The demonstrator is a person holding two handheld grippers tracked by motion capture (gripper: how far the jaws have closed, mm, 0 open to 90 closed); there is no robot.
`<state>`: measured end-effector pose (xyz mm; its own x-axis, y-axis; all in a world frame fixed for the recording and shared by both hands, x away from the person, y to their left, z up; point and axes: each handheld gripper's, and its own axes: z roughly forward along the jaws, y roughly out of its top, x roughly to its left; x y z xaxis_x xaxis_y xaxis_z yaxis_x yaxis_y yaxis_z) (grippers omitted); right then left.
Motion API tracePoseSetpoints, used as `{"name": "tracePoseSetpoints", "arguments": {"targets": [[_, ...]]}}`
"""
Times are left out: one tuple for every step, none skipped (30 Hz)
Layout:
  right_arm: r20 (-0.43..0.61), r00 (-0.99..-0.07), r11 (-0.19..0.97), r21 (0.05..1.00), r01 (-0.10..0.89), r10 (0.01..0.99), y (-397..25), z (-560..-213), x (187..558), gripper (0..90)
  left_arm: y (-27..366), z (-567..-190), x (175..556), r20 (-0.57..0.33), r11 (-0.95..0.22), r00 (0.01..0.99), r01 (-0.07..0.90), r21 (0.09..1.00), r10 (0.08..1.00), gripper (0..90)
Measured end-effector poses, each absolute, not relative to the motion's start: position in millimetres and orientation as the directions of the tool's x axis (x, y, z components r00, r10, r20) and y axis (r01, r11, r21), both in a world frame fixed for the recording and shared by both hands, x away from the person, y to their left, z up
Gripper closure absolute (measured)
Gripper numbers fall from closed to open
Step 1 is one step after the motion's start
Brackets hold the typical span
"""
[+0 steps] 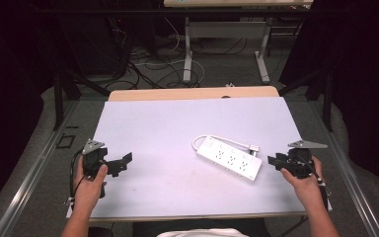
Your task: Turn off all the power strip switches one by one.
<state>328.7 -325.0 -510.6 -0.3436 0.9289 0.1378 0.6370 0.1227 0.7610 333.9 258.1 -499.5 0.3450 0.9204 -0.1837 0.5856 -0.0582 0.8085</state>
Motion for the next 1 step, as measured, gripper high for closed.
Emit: {"name": "tracePoseSetpoints", "arguments": {"targets": [[0.129, -0.334, 0.121, 0.766, 0.632, 0.934, -326.8, -511.7, 328.3, 47.8, 258.2, -499.5, 333.9, -0.183, -0.059, 0.345, 0.585, 0.809, 0.920, 0.5]]}}
